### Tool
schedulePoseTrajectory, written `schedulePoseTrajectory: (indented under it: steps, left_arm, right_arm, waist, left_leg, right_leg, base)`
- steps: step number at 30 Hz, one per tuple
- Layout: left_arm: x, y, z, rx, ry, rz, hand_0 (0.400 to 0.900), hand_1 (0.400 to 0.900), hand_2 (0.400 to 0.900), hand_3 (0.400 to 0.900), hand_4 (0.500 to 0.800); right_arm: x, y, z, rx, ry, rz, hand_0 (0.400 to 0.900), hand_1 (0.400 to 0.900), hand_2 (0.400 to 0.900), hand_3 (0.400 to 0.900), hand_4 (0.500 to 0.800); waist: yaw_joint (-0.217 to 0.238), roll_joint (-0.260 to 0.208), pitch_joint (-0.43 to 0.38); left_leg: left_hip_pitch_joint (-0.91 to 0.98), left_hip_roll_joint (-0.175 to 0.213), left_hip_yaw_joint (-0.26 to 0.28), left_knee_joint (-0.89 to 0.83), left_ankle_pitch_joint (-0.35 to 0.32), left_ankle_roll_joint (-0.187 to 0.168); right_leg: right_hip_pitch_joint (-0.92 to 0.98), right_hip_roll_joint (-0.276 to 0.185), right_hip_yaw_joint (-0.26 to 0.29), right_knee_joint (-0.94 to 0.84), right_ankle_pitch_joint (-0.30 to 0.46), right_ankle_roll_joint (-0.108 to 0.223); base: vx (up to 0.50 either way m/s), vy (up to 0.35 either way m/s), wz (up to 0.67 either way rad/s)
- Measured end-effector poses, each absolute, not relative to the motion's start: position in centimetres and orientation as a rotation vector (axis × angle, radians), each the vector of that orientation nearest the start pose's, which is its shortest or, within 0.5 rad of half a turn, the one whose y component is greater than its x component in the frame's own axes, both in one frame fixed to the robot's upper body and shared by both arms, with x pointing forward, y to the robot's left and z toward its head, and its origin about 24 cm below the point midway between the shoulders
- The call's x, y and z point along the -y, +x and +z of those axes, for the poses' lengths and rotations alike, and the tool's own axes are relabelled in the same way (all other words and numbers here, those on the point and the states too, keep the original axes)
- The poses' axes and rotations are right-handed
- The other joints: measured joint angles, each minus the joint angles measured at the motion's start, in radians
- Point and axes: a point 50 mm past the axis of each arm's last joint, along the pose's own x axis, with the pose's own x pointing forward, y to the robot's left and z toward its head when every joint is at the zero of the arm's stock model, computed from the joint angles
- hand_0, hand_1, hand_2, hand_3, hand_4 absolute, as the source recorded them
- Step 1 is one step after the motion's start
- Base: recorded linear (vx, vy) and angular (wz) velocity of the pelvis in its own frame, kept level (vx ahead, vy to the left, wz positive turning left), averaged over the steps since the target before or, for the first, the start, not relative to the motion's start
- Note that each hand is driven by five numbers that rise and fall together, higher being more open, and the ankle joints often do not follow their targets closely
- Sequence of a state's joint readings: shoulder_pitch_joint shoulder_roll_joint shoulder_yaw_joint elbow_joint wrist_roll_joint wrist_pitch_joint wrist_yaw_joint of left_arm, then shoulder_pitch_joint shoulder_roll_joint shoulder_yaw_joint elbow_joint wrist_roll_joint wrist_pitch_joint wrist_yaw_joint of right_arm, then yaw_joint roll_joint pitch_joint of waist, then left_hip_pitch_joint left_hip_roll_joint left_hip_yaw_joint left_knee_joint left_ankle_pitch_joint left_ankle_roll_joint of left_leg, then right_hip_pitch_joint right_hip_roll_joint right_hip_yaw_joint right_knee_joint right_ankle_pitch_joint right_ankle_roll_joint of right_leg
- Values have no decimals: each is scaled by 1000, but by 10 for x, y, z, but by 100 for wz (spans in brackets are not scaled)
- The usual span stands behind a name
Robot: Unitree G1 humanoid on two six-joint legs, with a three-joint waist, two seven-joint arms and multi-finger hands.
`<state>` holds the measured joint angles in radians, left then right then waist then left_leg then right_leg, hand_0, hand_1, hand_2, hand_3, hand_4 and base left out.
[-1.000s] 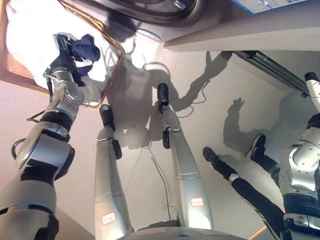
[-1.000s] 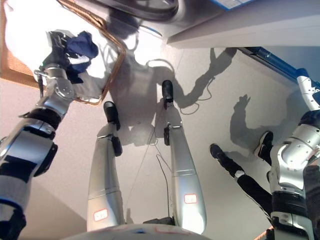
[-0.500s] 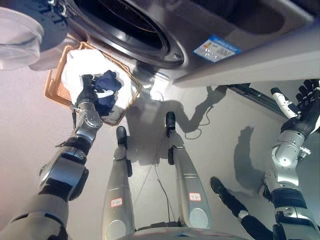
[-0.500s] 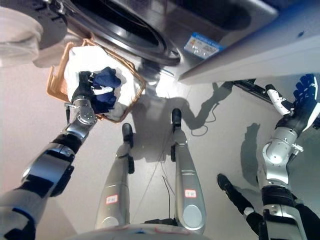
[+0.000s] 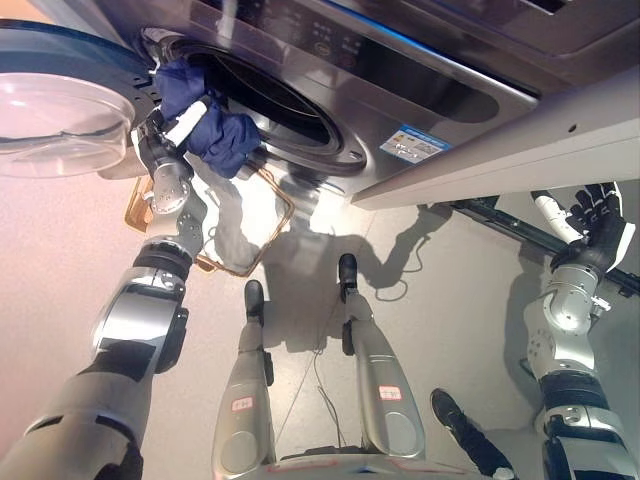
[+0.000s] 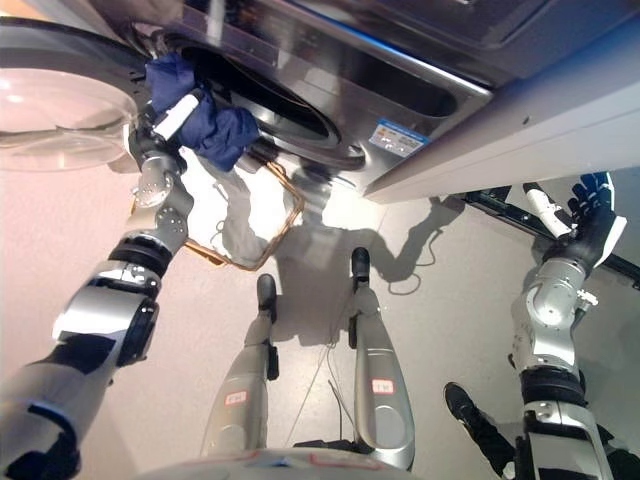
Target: Put the clothes in the basket into the washing machine.
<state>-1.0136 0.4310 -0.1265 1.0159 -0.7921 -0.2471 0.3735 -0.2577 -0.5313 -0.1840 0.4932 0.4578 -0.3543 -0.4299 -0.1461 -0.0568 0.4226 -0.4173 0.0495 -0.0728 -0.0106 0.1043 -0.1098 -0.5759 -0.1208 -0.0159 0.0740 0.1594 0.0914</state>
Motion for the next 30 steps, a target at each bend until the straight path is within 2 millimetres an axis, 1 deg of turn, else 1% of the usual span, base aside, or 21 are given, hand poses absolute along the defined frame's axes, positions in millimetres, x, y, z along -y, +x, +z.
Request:
schedulePoseTrajectory:
  steps: [5, 7, 10, 11, 13, 14, 17, 20, 21, 22, 23, 26, 30]
  left_arm:
    - [-228, 408, 197, 237, -423, 438, 400, 400, 400, 400, 500]
    - [-224, 411, 207, 249, -437, 429, 400, 400, 400, 400, 500]
    - [-219, 413, 216, 264, -460, 416, 400, 400, 400, 400, 500]
    - [-216, 414, 221, 276, -465, 406, 400, 400, 400, 400, 500]
    - [-208, 416, 242, 328, -497, 378, 400, 400, 400, 400, 500]
    - [-208, 416, 245, 335, -510, 375, 400, 400, 400, 400, 500]
    - [-201, 417, 243, 324, -556, 352, 400, 400, 400, 400, 500]
    - [-195, 417, 251, 362, -590, 301, 400, 400, 400, 400, 500]
    - [-196, 418, 248, 348, -598, 304, 400, 400, 400, 400, 500]
    - [-199, 418, 242, 329, -603, 318, 639, 639, 639, 639, 644]
    - [-201, 418, 237, 318, -604, 329, 900, 900, 900, 900, 800]
    - [-204, 417, 241, 335, -594, 324, 900, 900, 900, 900, 800]
    - [-217, 416, 234, 315, -580, 374, 900, 900, 900, 900, 800]
  right_arm:
    - [341, 273, 96, 268, 33, -763, 900, 900, 900, 900, 800]
    - [346, 272, 102, 281, 21, -770, 900, 900, 900, 900, 800]
    - [348, 275, 111, 311, 17, -770, 900, 900, 900, 900, 800]
    - [350, 274, 114, 320, 8, -772, 900, 900, 900, 900, 800]
    - [357, 272, 122, 348, -3, -788, 900, 900, 900, 900, 800]
    - [357, 274, 125, 358, 6, -791, 900, 900, 900, 900, 800]
    - [355, 275, 131, 385, 23, -783, 900, 900, 900, 900, 800]
    - [352, 272, 136, 423, 22, -763, 900, 900, 900, 900, 800]
    - [351, 273, 135, 418, 24, -759, 900, 900, 900, 900, 800]
    - [350, 274, 134, 412, 24, -757, 900, 900, 900, 900, 800]
    - [351, 273, 134, 411, 23, -757, 900, 900, 900, 900, 800]
    - [354, 268, 130, 401, 15, -771, 900, 900, 900, 900, 800]
    - [353, 269, 128, 391, 15, -761, 900, 900, 900, 900, 800]
  waist:
    - [-28, 3, -2]
    - [-33, 3, -2]
    - [-50, 3, -2]
    - [-52, 3, -2]
    - [-57, 2, -3]
    - [-64, 1, -2]
    - [-77, 3, -5]
    - [-83, 1, -23]
    - [-82, 1, -23]
    - [-80, 1, -23]
    - [-80, 1, -23]
    - [-80, 2, -26]
    - [-75, 2, -25]
  left_leg:
    - [-16, 7, 1, -14, 4, -3]
    - [-36, 10, 0, -16, 6, -6]
    - [-47, 19, 1, -27, 7, -8]
    - [-55, 19, 1, -30, 8, -8]
    - [-89, 20, -1, -30, 13, -11]
    - [-90, 22, 1, -32, 14, -11]
    - [-68, 28, 3, -40, 13, -11]
    - [-100, 28, 12, -48, 20, -14]
    - [-96, 30, 12, -48, 20, -14]
    - [-83, 32, 16, -50, 20, -14]
    - [-74, 34, 20, -54, 20, -15]
    - [-95, 31, 15, -53, 24, -18]
    - [-90, 35, 15, -53, 32, -21]
  right_leg:
    - [-16, 7, -1, -17, 7, -3]
    - [-35, 10, 0, -21, 12, -4]
    - [-53, 19, 0, -22, 14, -8]
    - [-62, 20, 0, -22, 14, -8]
    - [-97, 20, 0, -20, 17, -10]
    - [-100, 22, 0, -20, 18, -11]
    - [-85, 29, 1, -20, 22, -17]
    - [-124, 28, 2, -19, 23, -17]
    - [-123, 30, 3, -19, 25, -19]
    - [-116, 32, 4, -19, 26, -21]
    - [-110, 35, 4, -19, 28, -24]
    - [-126, 32, -1, -19, 28, -24]
    - [-123, 36, 0, -19, 32, -26]
  base:
    - [2, -2, -1]
    - [8, -8, -8]
    - [6, -13, -8]
    - [13, -15, -6]
    - [18, -9, -6]
    - [15, -5, -7]
    - [15, -6, -8]
    - [20, 5, -7]
    - [0, 0, 0]
    - [0, 0, 0]
    - [0, 0, 0]
    - [0, 0, 0]
    - [0, 0, 0]
